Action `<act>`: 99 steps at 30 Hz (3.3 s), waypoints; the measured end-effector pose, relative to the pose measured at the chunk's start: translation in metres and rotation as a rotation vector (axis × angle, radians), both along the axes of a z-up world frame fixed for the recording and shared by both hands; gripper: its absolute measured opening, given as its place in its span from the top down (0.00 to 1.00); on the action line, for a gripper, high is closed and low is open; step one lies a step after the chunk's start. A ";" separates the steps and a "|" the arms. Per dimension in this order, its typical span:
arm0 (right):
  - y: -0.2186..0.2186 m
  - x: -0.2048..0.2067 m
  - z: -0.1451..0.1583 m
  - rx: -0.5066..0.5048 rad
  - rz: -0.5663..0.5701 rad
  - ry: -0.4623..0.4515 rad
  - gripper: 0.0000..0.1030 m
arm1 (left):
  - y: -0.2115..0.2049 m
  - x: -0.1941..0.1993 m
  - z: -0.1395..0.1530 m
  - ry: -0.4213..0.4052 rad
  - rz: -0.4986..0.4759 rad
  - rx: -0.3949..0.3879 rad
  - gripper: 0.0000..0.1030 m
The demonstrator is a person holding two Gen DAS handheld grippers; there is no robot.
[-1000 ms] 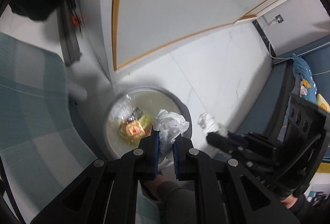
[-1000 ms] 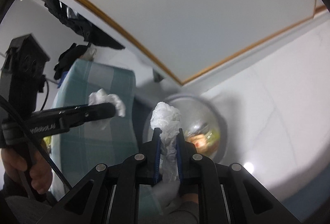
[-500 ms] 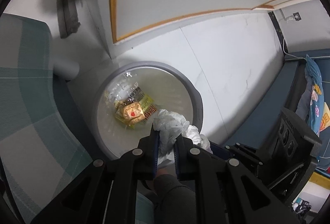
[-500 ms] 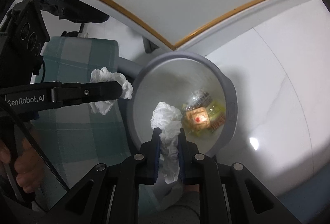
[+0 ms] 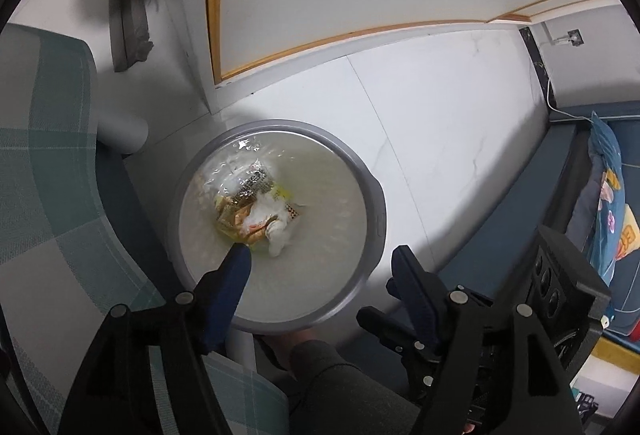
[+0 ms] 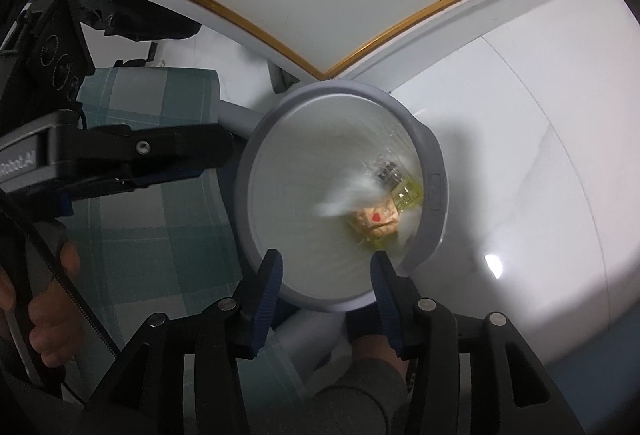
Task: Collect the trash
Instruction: 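Open both tools to drop the tissues into the bin, then move both tools back over the table toward the yellow bag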
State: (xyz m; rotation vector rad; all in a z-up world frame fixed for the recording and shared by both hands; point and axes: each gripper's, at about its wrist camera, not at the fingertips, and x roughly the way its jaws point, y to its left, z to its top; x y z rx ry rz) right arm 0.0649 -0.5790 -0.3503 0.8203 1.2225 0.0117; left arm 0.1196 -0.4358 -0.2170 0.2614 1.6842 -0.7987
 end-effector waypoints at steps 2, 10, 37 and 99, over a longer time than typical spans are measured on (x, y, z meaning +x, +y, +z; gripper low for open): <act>-0.001 -0.002 0.003 -0.003 -0.003 -0.005 0.55 | -0.001 -0.001 0.002 -0.013 -0.004 -0.005 0.32; -0.005 -0.010 0.032 -0.052 -0.033 -0.051 0.49 | 0.007 0.000 0.028 -0.144 -0.030 -0.029 0.32; 0.053 -0.064 0.275 -0.446 -0.114 -0.594 0.27 | 0.151 -0.023 0.218 -0.705 0.276 -0.224 0.07; 0.390 0.109 0.205 -0.453 0.664 -0.520 0.14 | 0.478 0.018 0.163 -0.713 0.971 -0.138 0.06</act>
